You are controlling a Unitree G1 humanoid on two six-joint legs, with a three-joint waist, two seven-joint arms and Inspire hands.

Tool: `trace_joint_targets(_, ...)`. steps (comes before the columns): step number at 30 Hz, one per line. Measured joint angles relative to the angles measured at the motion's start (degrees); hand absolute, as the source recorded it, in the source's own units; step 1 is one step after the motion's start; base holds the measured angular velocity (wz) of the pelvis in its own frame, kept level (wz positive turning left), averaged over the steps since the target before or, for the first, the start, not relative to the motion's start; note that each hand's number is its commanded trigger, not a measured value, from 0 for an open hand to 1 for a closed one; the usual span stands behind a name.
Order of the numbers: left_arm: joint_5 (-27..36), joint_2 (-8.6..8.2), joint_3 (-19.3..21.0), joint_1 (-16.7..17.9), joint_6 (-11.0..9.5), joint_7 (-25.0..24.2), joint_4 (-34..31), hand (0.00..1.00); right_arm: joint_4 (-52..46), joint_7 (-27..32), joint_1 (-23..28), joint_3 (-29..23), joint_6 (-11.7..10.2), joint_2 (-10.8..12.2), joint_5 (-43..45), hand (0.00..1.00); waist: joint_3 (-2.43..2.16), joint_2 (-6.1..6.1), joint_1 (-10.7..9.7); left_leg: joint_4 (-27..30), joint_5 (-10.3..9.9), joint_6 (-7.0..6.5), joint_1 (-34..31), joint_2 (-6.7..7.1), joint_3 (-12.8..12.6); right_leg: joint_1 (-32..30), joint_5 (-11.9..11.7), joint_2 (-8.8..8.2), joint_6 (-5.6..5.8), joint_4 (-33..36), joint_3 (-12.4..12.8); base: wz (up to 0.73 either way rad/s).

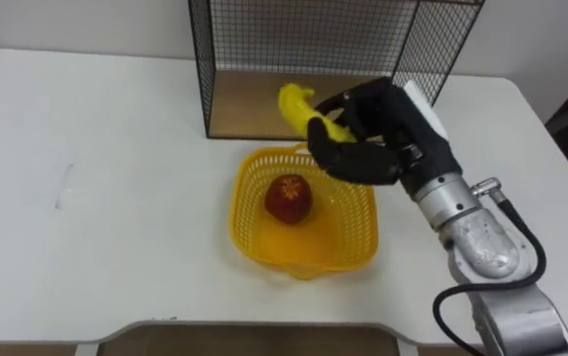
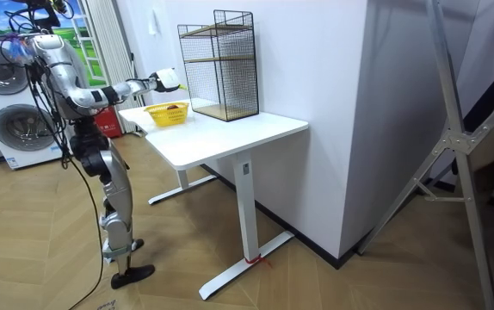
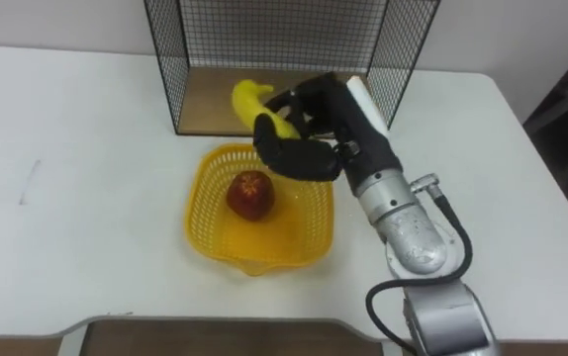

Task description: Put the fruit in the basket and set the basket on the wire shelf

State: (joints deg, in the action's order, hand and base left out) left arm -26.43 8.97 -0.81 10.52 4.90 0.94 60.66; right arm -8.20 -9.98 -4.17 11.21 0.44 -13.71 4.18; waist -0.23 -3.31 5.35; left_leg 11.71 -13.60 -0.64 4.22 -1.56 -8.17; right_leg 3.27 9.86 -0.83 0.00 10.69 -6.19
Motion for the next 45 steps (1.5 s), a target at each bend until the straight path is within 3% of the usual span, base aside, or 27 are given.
trace_joint_targets(5, 0.0, 0.15, 0.01, 0.08, -0.01, -0.01, 0.12, 0.0, 0.0, -2.58, 0.0, 1.61, 0.35, 0.02, 3.89, 1.0, 0.3, 0.16, 0.02, 0.0, 0.03, -0.04, 0.06, 0.09, 0.27, 0.27, 0.0, -0.07, 0.0, -0.08, -0.12, 0.01)
trace_joint_targets(17, 0.0, 0.33, -1.26, -0.3, 0.19, -0.32, 0.85, 0.0, 1.46, -7.43, 1.48, 3.68, 1.03, 0.12, 7.23, 1.0, 0.46, 0.32, 1.03, 0.26, 0.02, -0.05, -0.12, 0.1, 0.58, 0.6, 0.0, -0.06, 0.01, -0.01, -0.35, 0.01)
trace_joint_targets(27, -0.01, 0.27, -2.27, -1.55, 0.77, -0.32, 0.82, 0.0, 2.86, -9.42, 3.6, 3.84, 3.28, 0.15, 10.78, 1.0, 0.56, 1.04, 1.0, 1.19, 0.0, -0.07, -1.59, 0.05, 0.92, -0.37, -0.13, -0.04, -0.08, 0.16, -0.53, 0.01)
trace_joint_targets(28, -0.01, 0.27, -2.27, -1.61, 0.84, -0.32, 0.82, 0.0, 2.86, -9.6, 3.61, 3.84, 3.28, 0.15, 11.03, 0.6, 0.56, 1.04, 0.97, 1.19, 0.0, -0.07, -1.58, 0.05, 0.89, -0.38, -0.13, -0.04, -0.08, 0.16, -0.52, 0.0)
trace_joint_targets(29, -0.01, 0.24, -2.27, -1.69, 0.93, -0.32, 0.82, 0.0, 2.86, -9.72, 3.62, 3.83, 3.28, 0.16, 11.3, 0.31, 0.55, 1.02, 0.95, 1.18, 0.0, -0.07, -1.57, 0.05, 0.88, -0.38, -0.13, -0.05, -0.08, 0.15, -0.49, 0.0)
trace_joint_targets(30, -0.01, 0.22, -2.27, -1.71, 0.93, -0.31, 0.86, 0.0, 2.86, -9.89, 3.62, 3.82, 3.28, 0.16, 11.63, 0.11, 0.53, 1.0, 0.97, 1.17, 0.0, -0.07, -1.55, 0.05, 0.87, -0.38, -0.13, -0.05, -0.08, 0.15, -0.47, 0.0)
trace_joint_targets(31, -0.01, 0.22, -2.27, -1.71, 0.93, -0.31, 0.87, 0.0, 2.86, -10.03, 3.62, 3.81, 3.28, 0.17, 11.74, 0.0, 0.52, 0.99, 0.98, 1.17, 0.0, -0.07, -1.54, 0.05, 0.86, -0.37, -0.13, -0.05, -0.08, 0.15, -0.46, 0.0)
trace_joint_targets(40, 0.02, 0.19, -2.39, -1.57, 0.96, 0.06, 0.87, 0.0, 2.85, -10.12, 3.71, 3.08, 3.27, 0.48, 13.98, 0.0, 0.37, 1.35, -0.77, 1.12, 0.0, -0.07, -1.51, 0.03, 0.85, -0.34, -0.14, -0.05, -0.07, 0.13, -0.44, 0.0)
trace_joint_targets(42, 0.1, 0.2, -2.43, -1.59, 1.06, 0.02, 0.88, 0.0, 2.84, -9.51, 3.71, 2.97, 3.27, 0.49, 14.02, 0.0, -0.01, 1.62, -1.63, 1.03, 0.0, -0.07, -1.48, 0.03, 0.87, -0.36, -0.14, -0.06, -0.07, 0.12, -0.47, 0.0)
trace_joint_targets(45, 1.29, 0.2, -2.41, -2.16, 1.31, -0.26, 0.88, 0.0, 2.73, -9.4, 3.74, 2.64, 3.28, 0.51, 13.75, 0.0, -0.21, 1.66, -2.3, 1.03, 0.0, -0.07, -1.38, 0.03, 0.77, -0.33, -0.14, -0.06, -0.07, 0.11, -0.43, 0.0)
